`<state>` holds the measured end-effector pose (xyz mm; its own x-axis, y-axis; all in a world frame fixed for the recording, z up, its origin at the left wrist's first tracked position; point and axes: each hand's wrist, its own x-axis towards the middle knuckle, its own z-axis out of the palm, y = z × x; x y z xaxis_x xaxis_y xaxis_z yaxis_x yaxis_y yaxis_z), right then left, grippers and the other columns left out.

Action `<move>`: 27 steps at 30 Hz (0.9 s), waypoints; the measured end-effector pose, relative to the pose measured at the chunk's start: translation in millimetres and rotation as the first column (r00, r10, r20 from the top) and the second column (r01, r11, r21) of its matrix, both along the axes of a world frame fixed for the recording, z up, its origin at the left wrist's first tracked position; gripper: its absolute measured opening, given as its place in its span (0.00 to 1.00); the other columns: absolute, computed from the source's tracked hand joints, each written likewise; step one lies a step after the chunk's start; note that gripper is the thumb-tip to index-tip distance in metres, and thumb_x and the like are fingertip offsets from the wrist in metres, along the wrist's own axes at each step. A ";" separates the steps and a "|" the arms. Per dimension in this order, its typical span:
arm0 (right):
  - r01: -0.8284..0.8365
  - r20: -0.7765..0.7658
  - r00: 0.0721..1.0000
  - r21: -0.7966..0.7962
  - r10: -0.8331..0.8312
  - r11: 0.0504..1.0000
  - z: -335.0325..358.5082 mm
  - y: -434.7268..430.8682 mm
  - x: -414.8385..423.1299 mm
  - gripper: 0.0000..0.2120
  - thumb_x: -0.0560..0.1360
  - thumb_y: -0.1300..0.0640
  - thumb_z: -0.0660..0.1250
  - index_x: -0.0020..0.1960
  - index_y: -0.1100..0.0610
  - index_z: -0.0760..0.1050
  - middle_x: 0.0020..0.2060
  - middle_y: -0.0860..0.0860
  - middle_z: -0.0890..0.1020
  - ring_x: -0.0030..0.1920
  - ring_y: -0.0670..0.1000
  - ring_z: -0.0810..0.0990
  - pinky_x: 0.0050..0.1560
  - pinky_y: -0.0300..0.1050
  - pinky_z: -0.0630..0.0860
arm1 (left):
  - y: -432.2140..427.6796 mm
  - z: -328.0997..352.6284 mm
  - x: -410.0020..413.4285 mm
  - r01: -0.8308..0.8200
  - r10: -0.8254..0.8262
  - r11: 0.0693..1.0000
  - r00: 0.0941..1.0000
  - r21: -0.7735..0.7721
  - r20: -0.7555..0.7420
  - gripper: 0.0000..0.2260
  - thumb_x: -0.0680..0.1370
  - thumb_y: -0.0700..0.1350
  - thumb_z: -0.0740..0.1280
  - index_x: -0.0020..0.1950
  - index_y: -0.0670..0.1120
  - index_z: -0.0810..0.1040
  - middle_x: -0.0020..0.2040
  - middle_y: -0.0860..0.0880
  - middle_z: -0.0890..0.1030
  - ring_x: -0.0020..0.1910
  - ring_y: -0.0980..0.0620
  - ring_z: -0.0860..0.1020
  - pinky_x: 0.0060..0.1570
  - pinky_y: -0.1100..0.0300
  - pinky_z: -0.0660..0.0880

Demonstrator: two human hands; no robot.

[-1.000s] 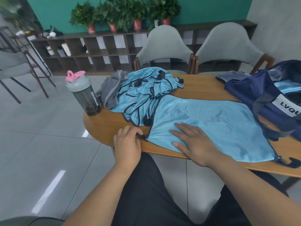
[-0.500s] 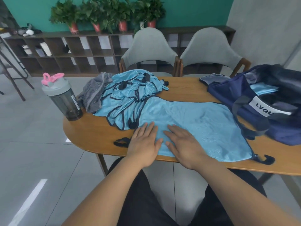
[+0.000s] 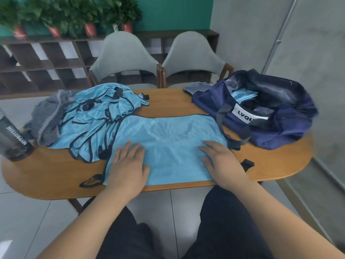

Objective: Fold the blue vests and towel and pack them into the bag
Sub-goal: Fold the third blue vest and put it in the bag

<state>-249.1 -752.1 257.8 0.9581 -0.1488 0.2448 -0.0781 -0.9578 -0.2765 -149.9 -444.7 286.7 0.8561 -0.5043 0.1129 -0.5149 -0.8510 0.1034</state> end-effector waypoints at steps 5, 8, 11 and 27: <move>-0.053 0.088 0.995 0.080 0.046 0.995 -3.9 6.6 8.3 0.17 0.83 0.58 0.63 0.71 0.54 0.77 0.68 0.51 0.78 0.69 0.54 0.74 0.72 0.49 0.69 | -94.6 9.1 -27.5 0.438 -0.470 0.864 0.878 -0.249 -0.090 0.25 0.86 0.53 0.60 0.83 0.50 0.64 0.83 0.54 0.62 0.82 0.55 0.56 0.79 0.65 0.41; -0.044 0.122 0.992 0.185 0.021 0.982 9.7 -1.8 -5.3 0.14 0.83 0.59 0.63 0.67 0.54 0.78 0.61 0.48 0.80 0.64 0.50 0.76 0.63 0.41 0.72 | -117.0 -2.8 -25.1 0.513 -0.523 0.852 0.837 -0.103 -0.161 0.34 0.83 0.66 0.57 0.85 0.55 0.54 0.86 0.57 0.51 0.84 0.55 0.46 0.83 0.52 0.43; -0.092 0.072 0.994 0.203 0.079 0.975 21.8 -32.1 -33.1 0.13 0.80 0.45 0.69 0.63 0.45 0.77 0.58 0.38 0.79 0.60 0.43 0.78 0.58 0.44 0.77 | -109.5 -14.3 -15.7 0.533 -0.520 0.843 0.841 0.065 -0.153 0.37 0.81 0.73 0.49 0.86 0.58 0.45 0.86 0.59 0.40 0.83 0.59 0.35 0.83 0.49 0.40; -0.160 0.111 0.981 0.004 0.158 0.987 31.3 -59.0 -52.4 0.28 0.72 0.42 0.77 0.70 0.47 0.76 0.72 0.46 0.71 0.73 0.50 0.69 0.72 0.48 0.67 | -113.5 -18.1 -23.1 0.530 -0.528 0.842 0.848 -0.098 0.042 0.22 0.86 0.55 0.54 0.76 0.51 0.75 0.80 0.50 0.69 0.81 0.47 0.64 0.81 0.49 0.58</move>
<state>-301.5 -811.1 289.1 0.9371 -0.0003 0.3491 0.1066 -0.9520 -0.2871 -172.9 -558.2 268.6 0.4605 -0.8652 0.1982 -0.8859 -0.4338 0.1647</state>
